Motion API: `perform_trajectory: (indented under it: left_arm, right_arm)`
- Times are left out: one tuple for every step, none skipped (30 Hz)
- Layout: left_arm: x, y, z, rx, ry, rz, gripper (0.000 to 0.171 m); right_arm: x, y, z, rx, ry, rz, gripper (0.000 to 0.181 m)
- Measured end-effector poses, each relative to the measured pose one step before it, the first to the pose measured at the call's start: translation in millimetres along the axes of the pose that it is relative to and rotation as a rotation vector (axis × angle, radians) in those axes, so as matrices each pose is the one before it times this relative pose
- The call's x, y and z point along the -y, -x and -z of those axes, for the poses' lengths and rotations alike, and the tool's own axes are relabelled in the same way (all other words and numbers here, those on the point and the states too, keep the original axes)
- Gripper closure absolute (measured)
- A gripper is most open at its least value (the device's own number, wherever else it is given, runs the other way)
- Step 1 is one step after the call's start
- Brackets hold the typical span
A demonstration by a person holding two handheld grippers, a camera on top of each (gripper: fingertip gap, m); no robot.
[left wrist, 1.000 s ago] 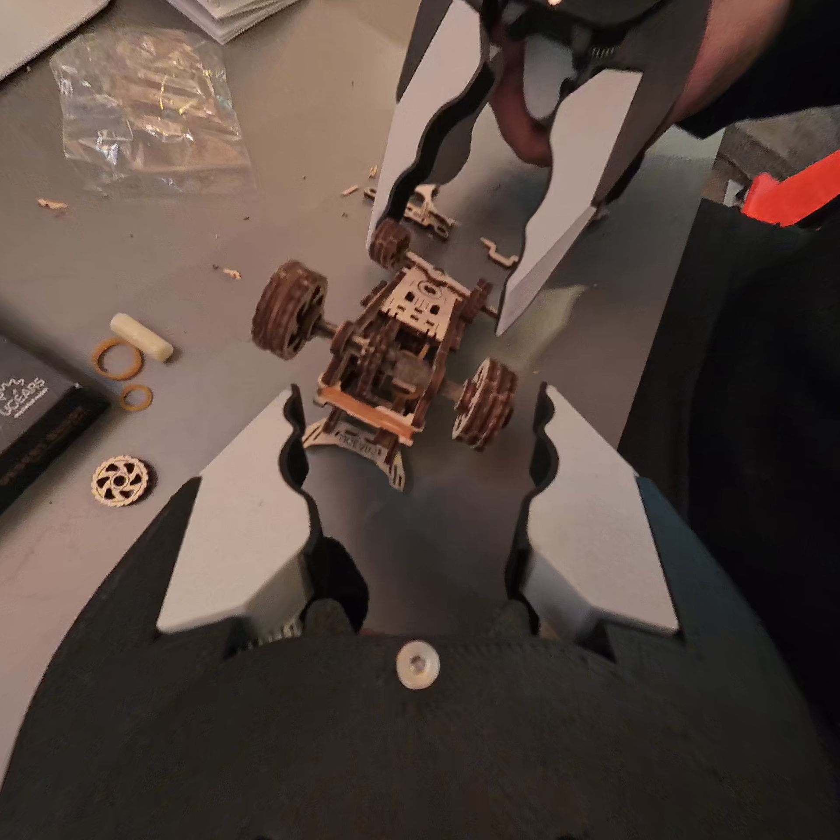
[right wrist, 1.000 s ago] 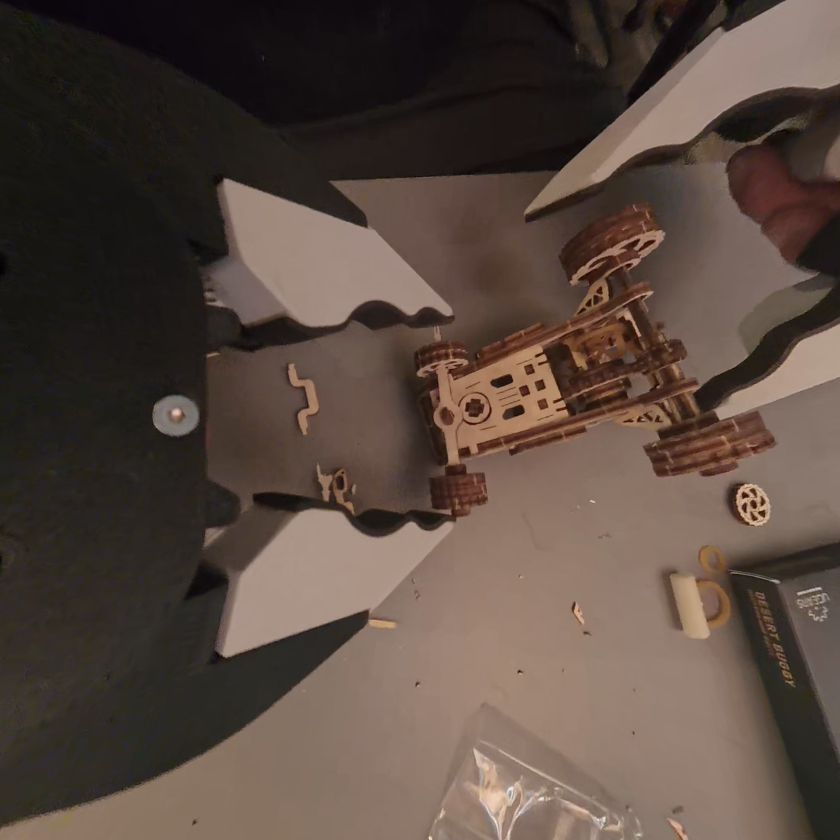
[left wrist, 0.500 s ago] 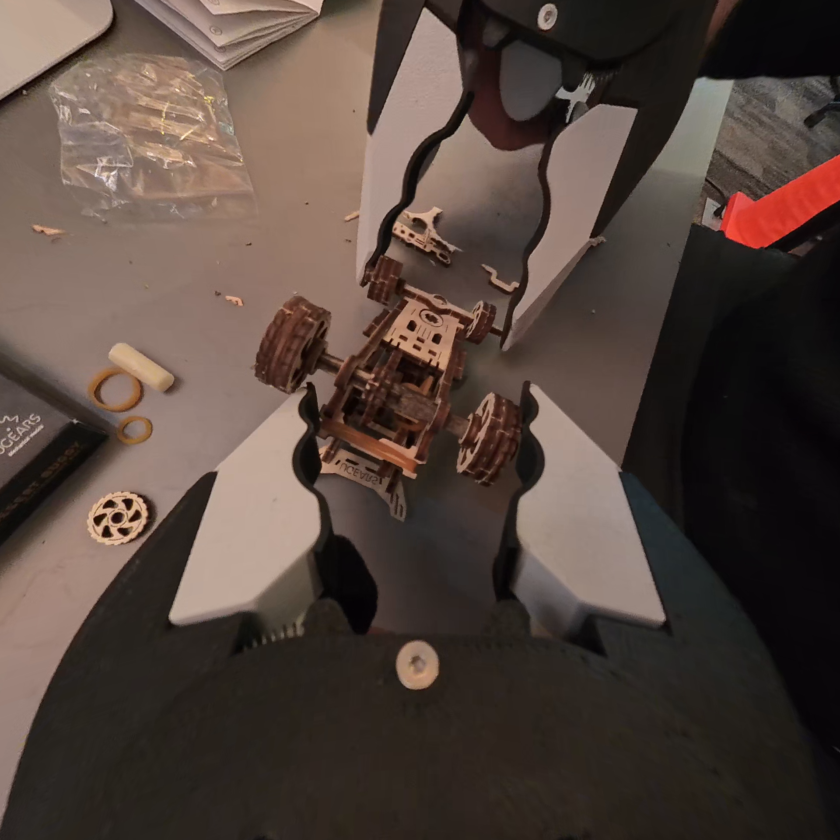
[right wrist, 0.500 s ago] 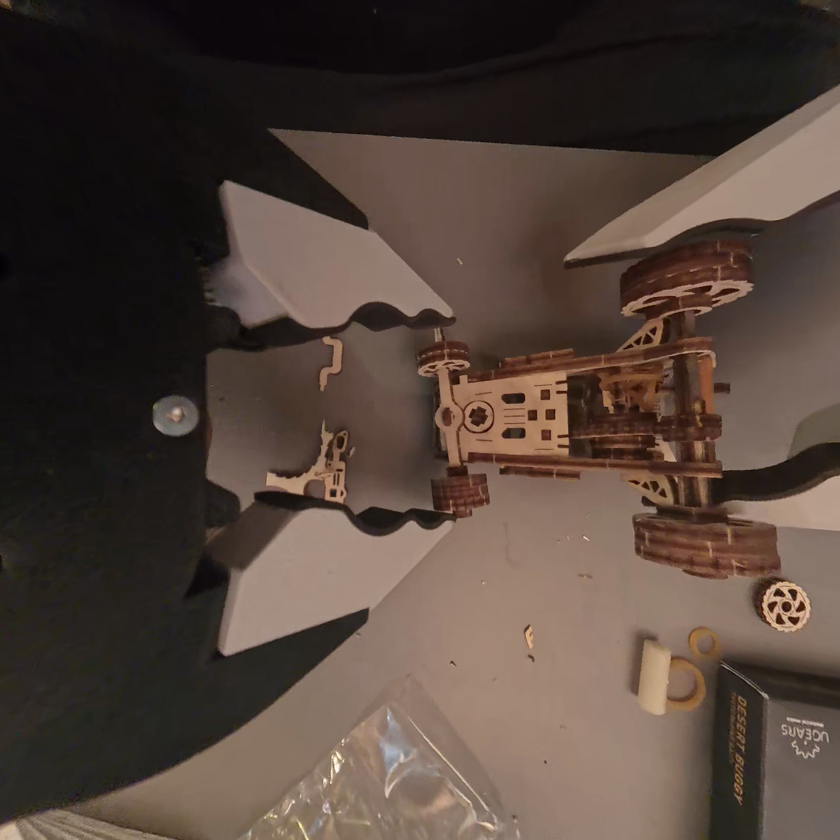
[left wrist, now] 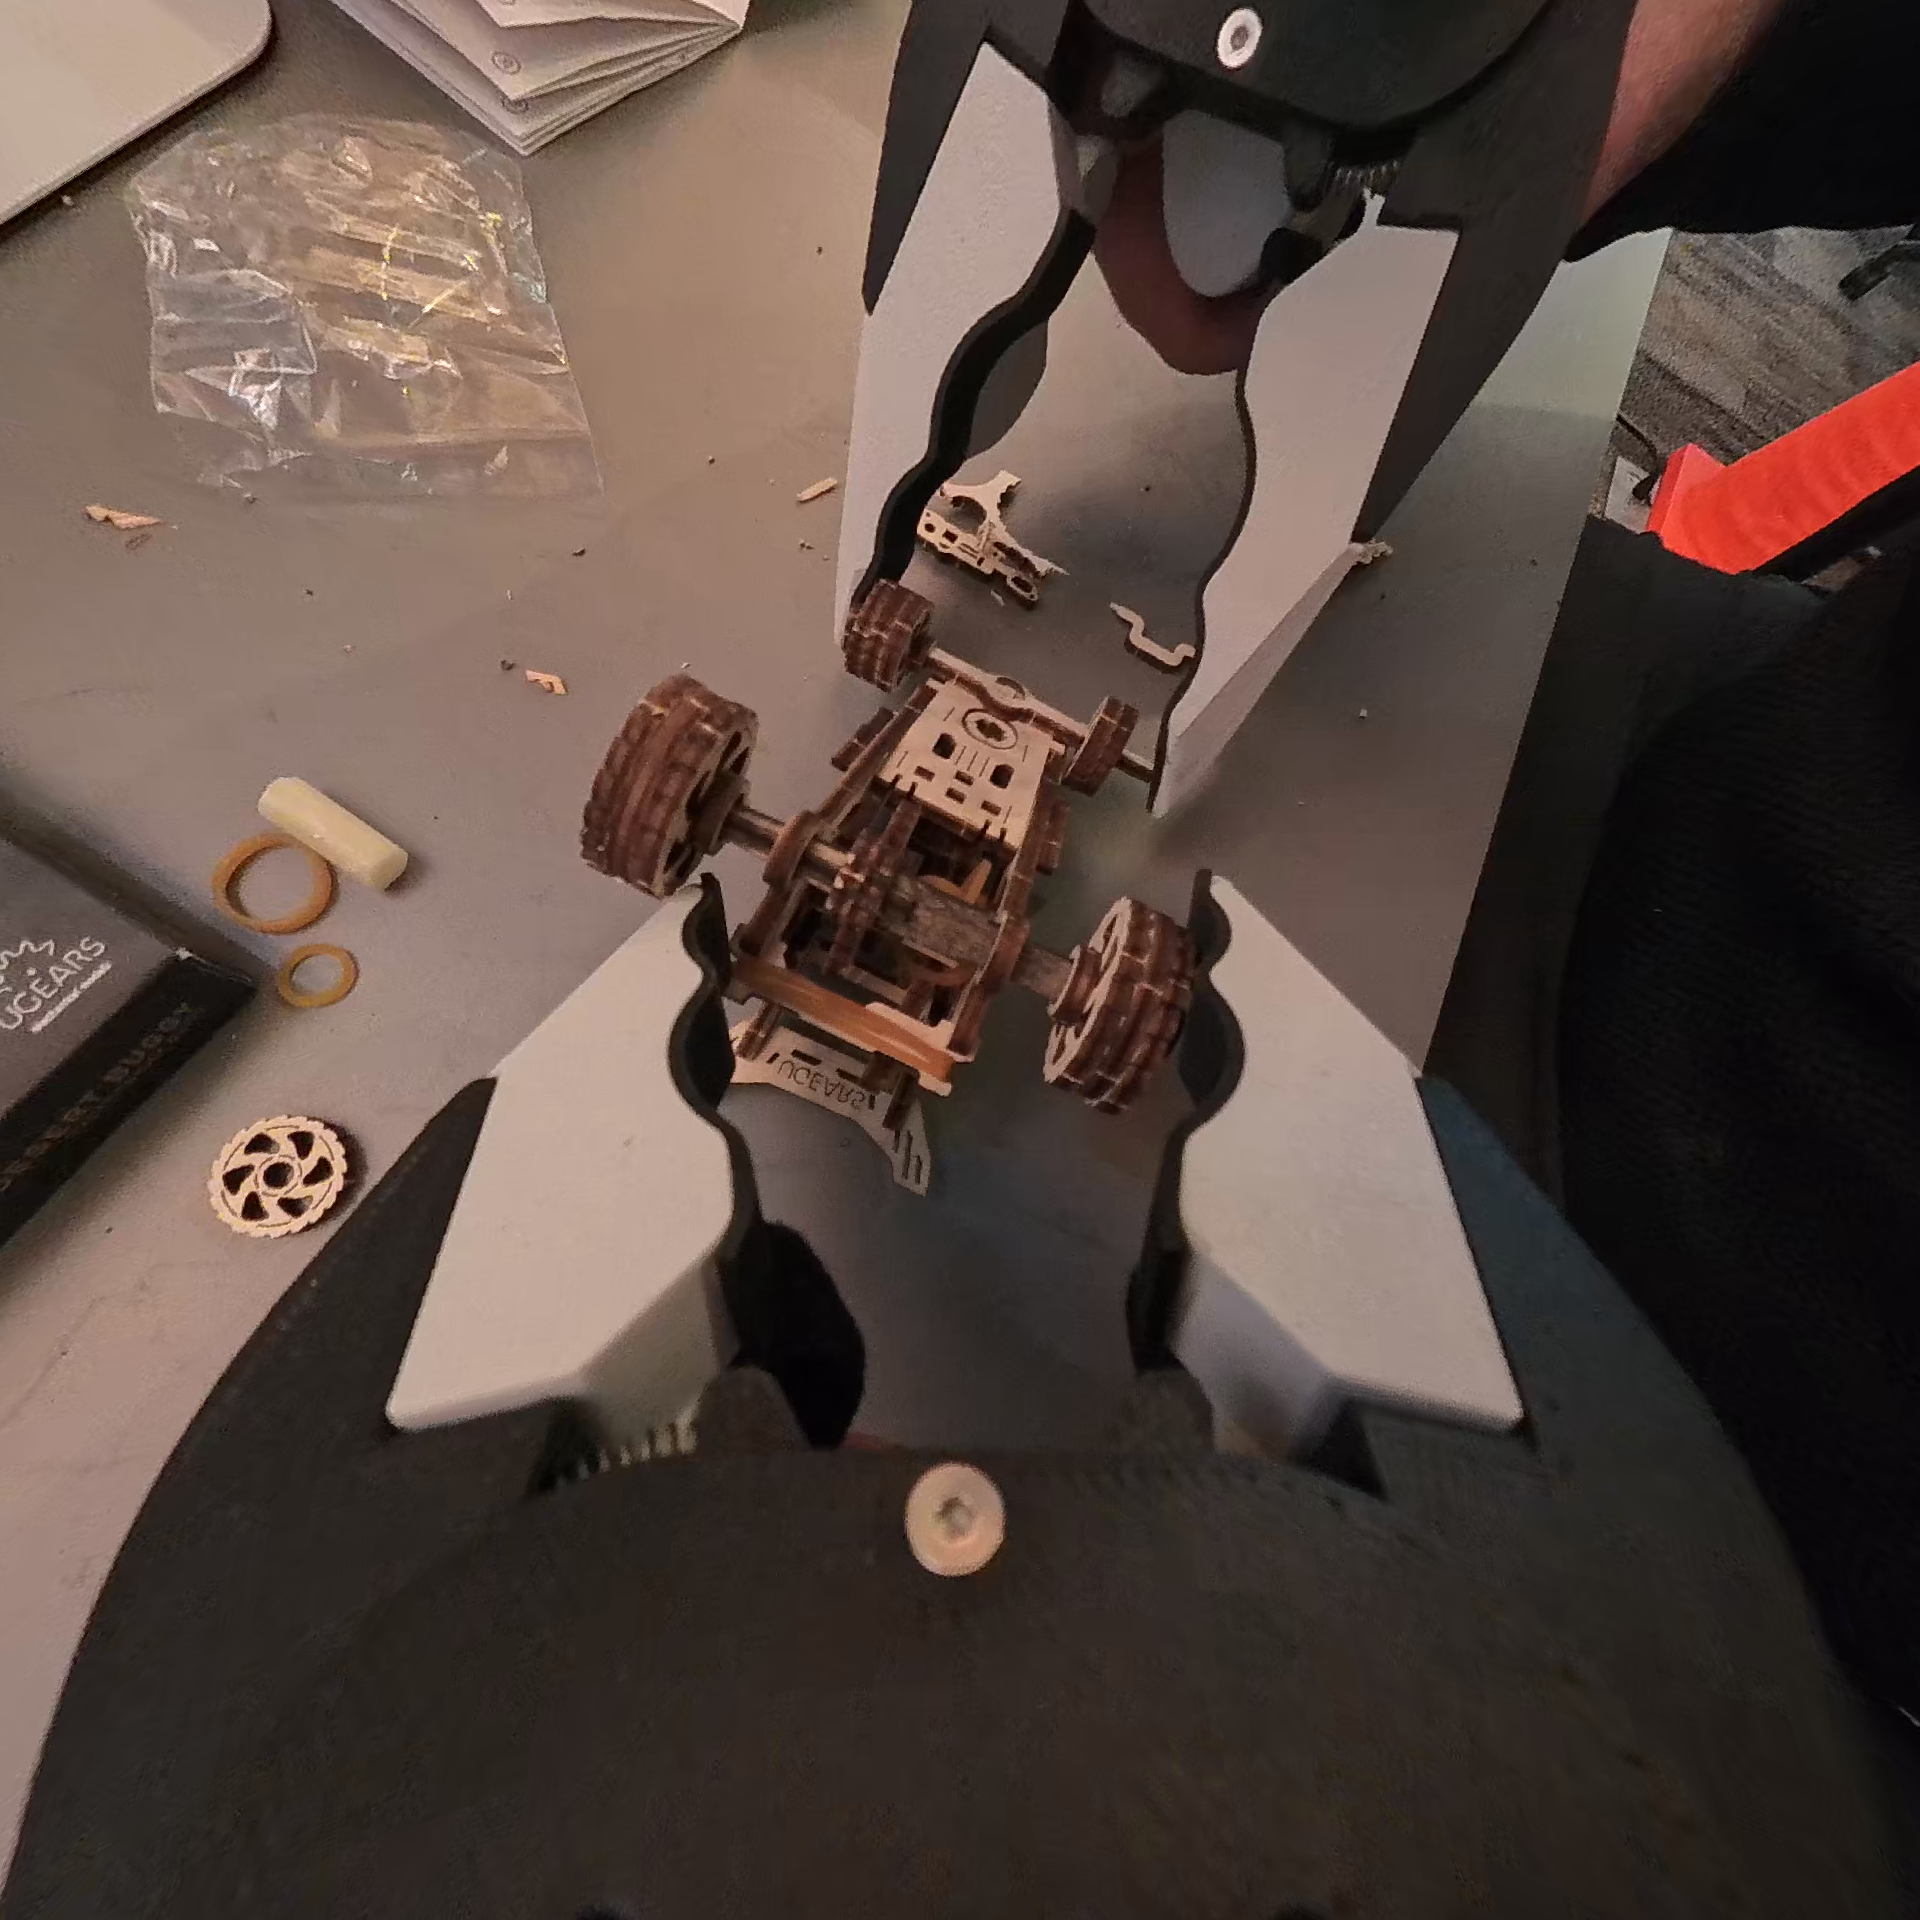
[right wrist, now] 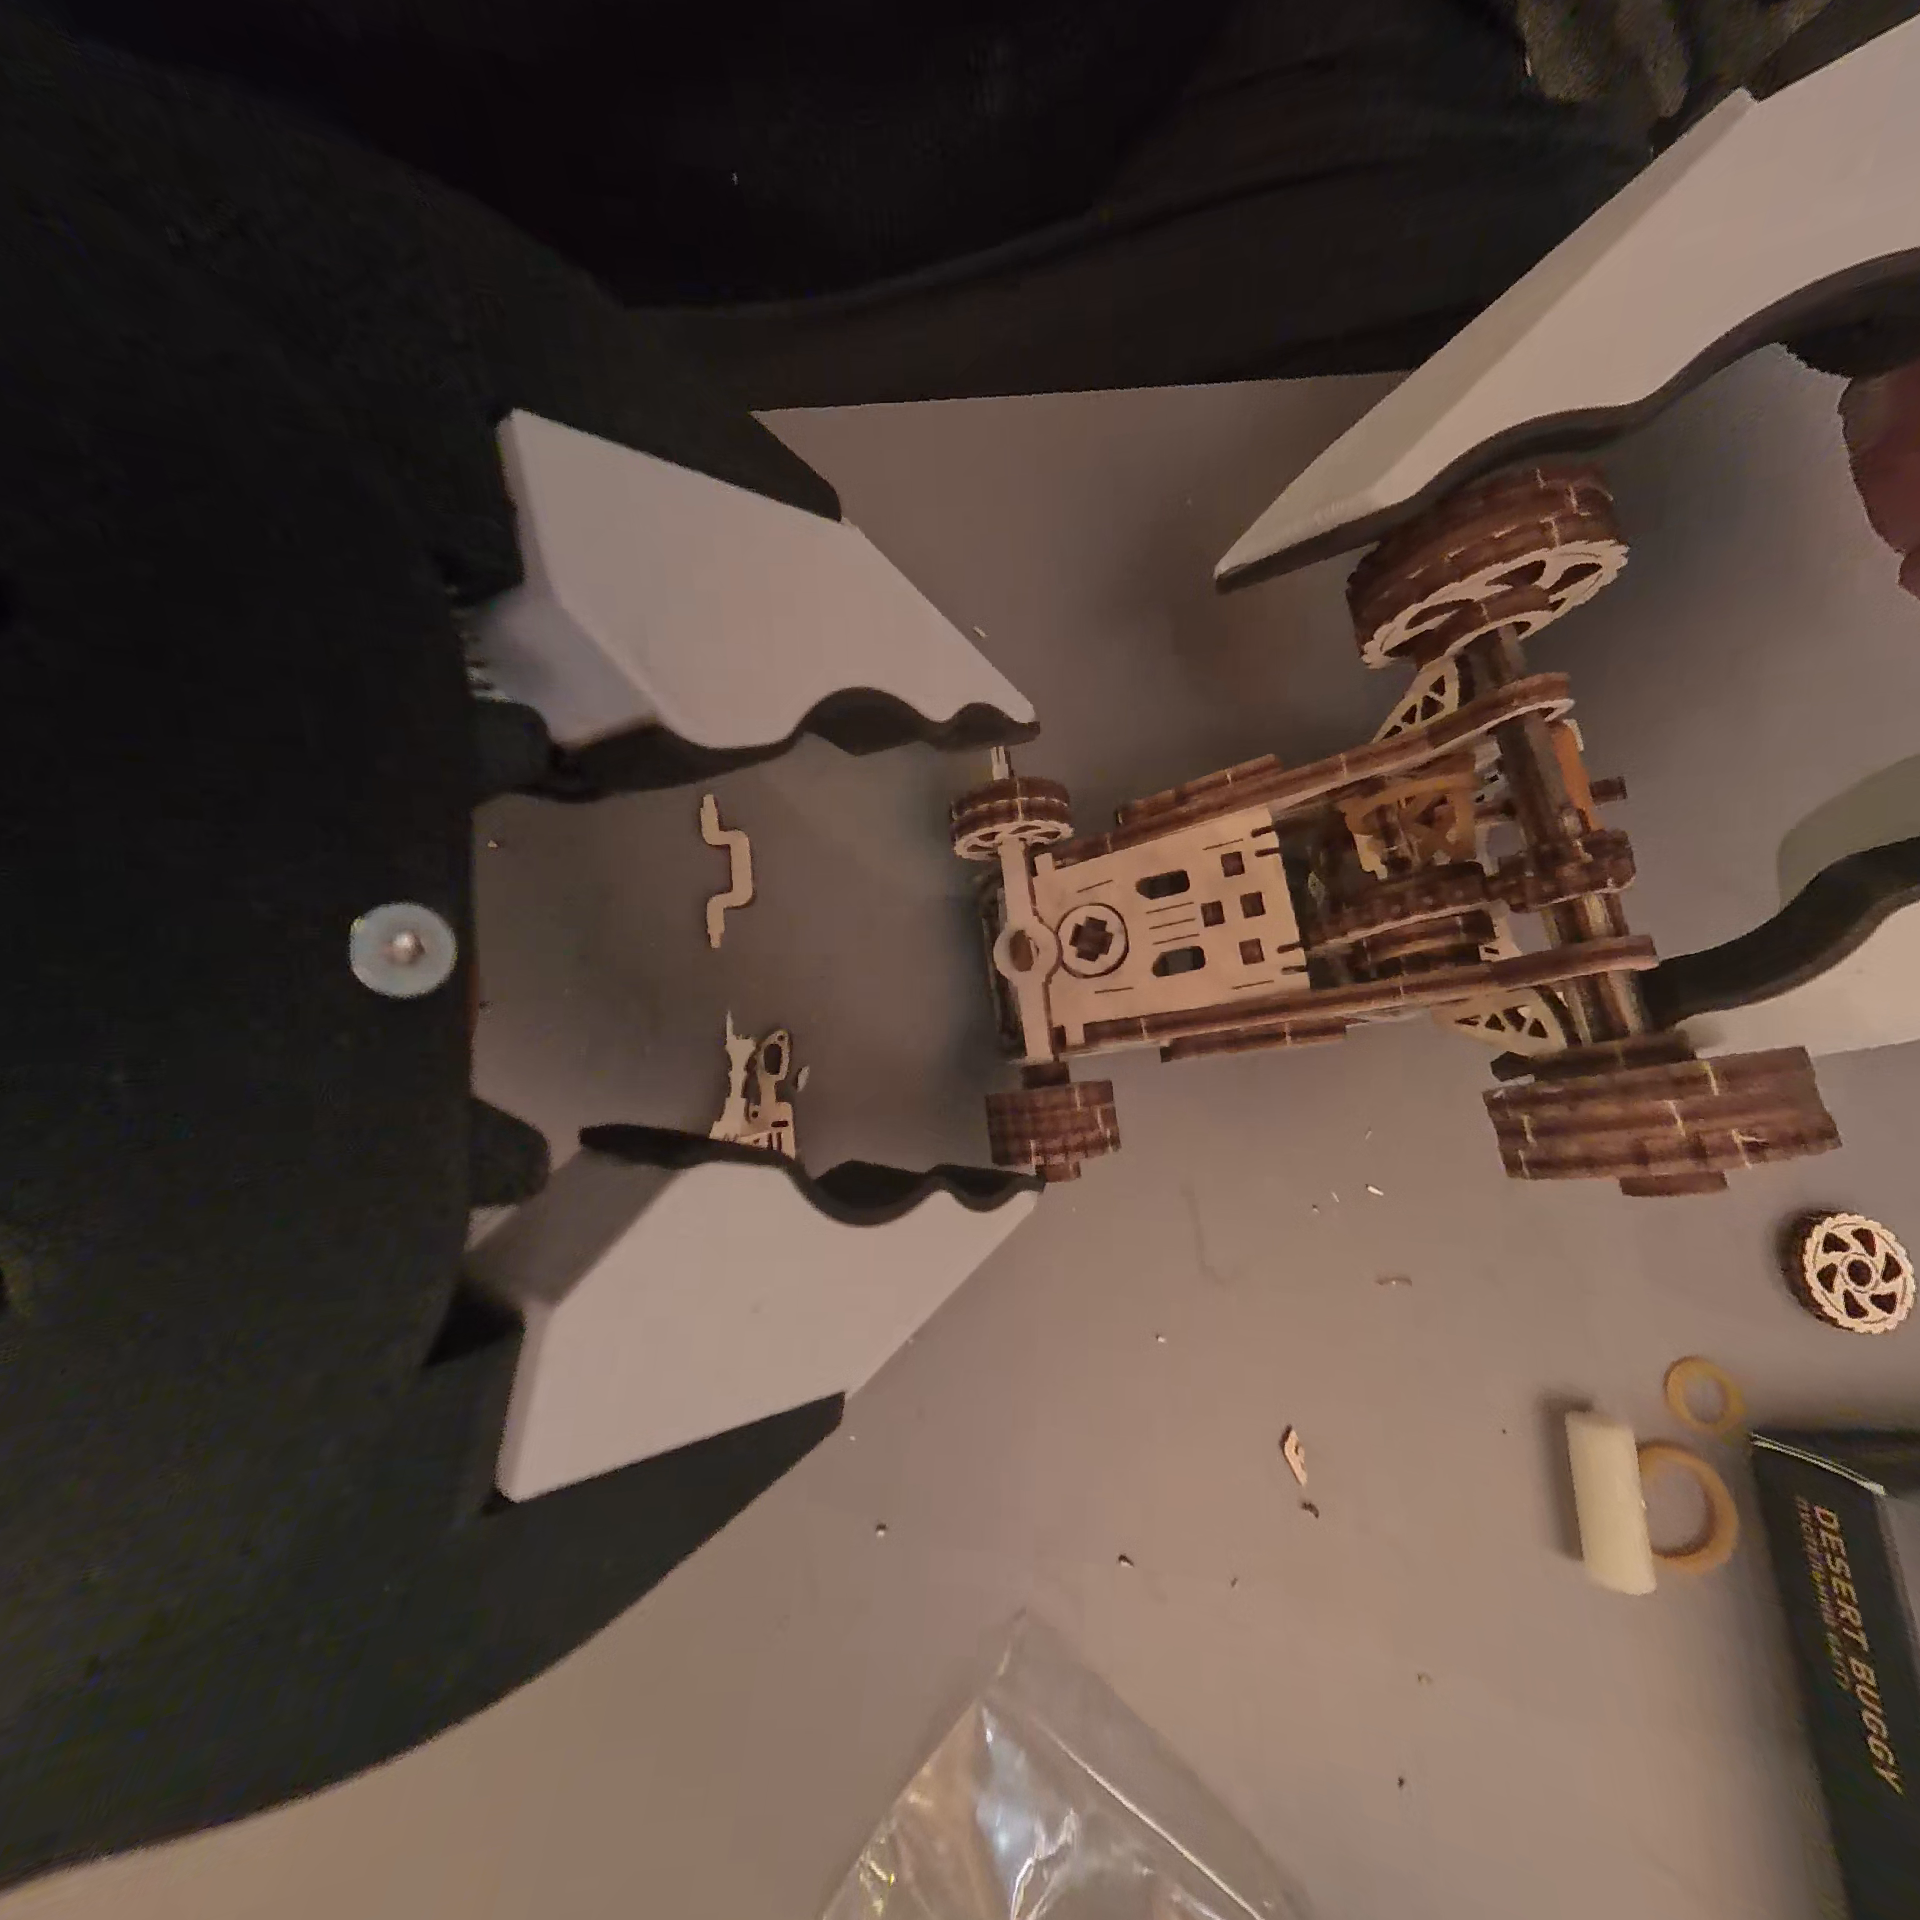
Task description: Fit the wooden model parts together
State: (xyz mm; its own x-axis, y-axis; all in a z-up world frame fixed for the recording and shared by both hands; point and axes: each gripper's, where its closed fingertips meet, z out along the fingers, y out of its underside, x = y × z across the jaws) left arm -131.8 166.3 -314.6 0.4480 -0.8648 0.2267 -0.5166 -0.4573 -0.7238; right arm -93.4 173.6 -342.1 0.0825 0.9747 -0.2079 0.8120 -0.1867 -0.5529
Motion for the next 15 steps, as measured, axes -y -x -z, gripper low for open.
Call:
perform_trajectory:
  left_arm:
    - [-0.27,0.14,0.29,0.0007,0.00241,0.0009,0.086]
    - [-0.24,0.1,0.32,0.0001,0.0015,-0.0003,0.086]
    - [-0.15,0.08,0.41,0.0005,0.00034,-0.0014,0.086]
    - [-0.12,0.44,0.55,0.003,0.00029,-0.0013,0.087]
    - [0.13,0.55,0.57,0.0023,-0.00196,0.0004,0.087]
    - [0.07,0.25,0.35,-0.0002,-0.00188,0.0008,0.087]
    - [-0.02,0.23,0.39,-0.0003,-0.00123,0.001,0.087]
    - [0.14,0.29,0.27,0.0001,-0.00164,0.0015,0.087]
    - [-0.06,0.24,0.27,-0.0009,-0.00041,0.0017,0.087]
    - [-0.32,-0.12,0.11,-0.0012,0.00141,0.0003,0.087]
    - [-0.33,0.11,0.12,0.001,0.0024,-0.0016,0.087]
    - [-0.28,-0.14,0.34,0.0005,0.00202,-0.0013,0.087]
    - [-0.06,-0.56,0.22,-0.0028,-0.00043,0.0008,0.087]
    - [0.11,-0.59,0.19,-0.0034,-0.00168,0.0019,0.087]
    - [0.15,-0.41,0.02,-0.002,-0.00212,0.002,0.086]
  right_arm:
    - [0.2,-0.07,0.0,0.0007,-0.0019,-0.0092,0.102]
    - [0.38,0.87,-0.34,0.0058,-0.0042,-0.0104,0.102]
    - [0.22,0.52,-0.32,0.0014,-0.0044,-0.0029,0.102]
    - [0.91,-0.05,0.36,-0.0009,-0.0086,-0.0018,0.102]
    - [1.32,0.88,0.8,0.0075,-0.0113,-0.0044,0.101]
    - [1.44,1.14,1.13,0.0119,-0.0103,-0.0068,0.1]
    - [1.22,0.36,1.38,0.0051,-0.0085,0.0018,0.1]
    - [-0.23,-2.1,1.29,-0.0135,0.0008,0.011,0.099]
    - [-1.1,-1.29,0.86,-0.0092,0.0073,0.0122,0.099]
    - [-0.64,-0.2,0.71,0.0001,0.0042,0.0037,0.099]
    - [0.2,0.87,0.87,0.0072,-0.0042,0.003,0.1]
    - [-0.15,-0.36,1.32,-0.0013,-0.0025,0.0039,0.1]
    - [-0.03,-0.84,2.09,-0.0038,-0.0032,0.0031,0.1]
    - [1.6,0.84,2.54,0.006,-0.0132,0.0042,0.1]
    - [2.61,1.38,2.14,0.0073,-0.0165,0.0018,0.101]
